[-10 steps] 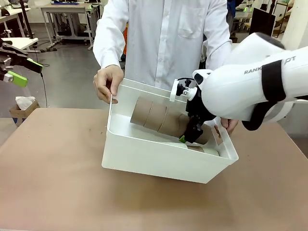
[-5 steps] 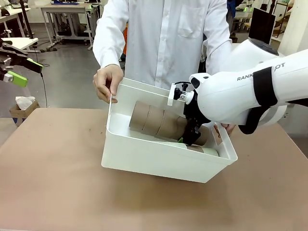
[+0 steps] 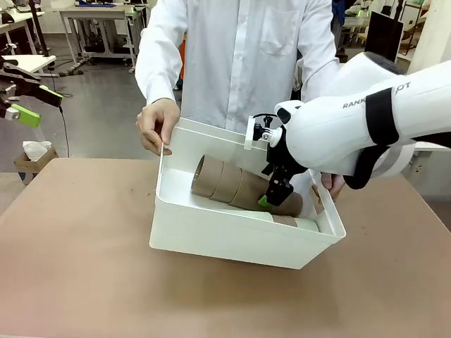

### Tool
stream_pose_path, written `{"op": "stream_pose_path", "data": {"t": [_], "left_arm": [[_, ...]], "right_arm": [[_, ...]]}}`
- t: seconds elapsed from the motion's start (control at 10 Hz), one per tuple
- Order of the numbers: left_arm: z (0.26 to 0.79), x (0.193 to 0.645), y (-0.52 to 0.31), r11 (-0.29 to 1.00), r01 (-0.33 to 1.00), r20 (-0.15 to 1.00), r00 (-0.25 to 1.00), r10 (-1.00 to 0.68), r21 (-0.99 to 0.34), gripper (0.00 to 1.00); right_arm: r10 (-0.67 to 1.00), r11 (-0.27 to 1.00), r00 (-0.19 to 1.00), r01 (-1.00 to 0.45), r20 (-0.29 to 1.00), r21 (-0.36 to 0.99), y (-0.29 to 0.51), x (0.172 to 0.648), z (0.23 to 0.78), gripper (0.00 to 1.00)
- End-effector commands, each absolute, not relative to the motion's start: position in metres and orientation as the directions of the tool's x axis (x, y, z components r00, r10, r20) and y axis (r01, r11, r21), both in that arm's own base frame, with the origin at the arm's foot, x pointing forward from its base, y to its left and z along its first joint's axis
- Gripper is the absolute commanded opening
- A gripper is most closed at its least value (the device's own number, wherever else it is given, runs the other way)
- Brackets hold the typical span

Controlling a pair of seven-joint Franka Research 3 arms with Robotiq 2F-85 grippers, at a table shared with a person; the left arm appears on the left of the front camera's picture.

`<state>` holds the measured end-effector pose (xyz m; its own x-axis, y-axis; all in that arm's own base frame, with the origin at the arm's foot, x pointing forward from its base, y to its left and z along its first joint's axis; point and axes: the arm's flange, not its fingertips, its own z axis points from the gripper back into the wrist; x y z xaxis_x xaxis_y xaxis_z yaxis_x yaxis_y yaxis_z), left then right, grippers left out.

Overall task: Stack the cups and store them in the basket.
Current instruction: Place the stack of Reusable plastic cups into the Pantry Basket.

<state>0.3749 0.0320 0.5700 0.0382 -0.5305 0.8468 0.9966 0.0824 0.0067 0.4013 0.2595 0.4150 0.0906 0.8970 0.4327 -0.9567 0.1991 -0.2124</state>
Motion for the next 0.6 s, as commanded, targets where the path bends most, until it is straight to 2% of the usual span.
{"op": "stream_pose_path", "data": {"t": [0.0,0.5], "left_arm": [[0.573,0.374,0.031,0.084,0.996,0.853,0.043,-0.52,0.0,1.0],[0.573,0.374,0.031,0.084,0.996,0.853,0.043,-0.52,0.0,1.0]], "right_arm": [[0.87,0.189,0.069,-0.961,0.489,-0.201,0.238,0.394,0.432,1.0],[0.783,0.157,0.041,-0.979,0.621,-0.133,0.154,0.351,0.539,1.0]]}}
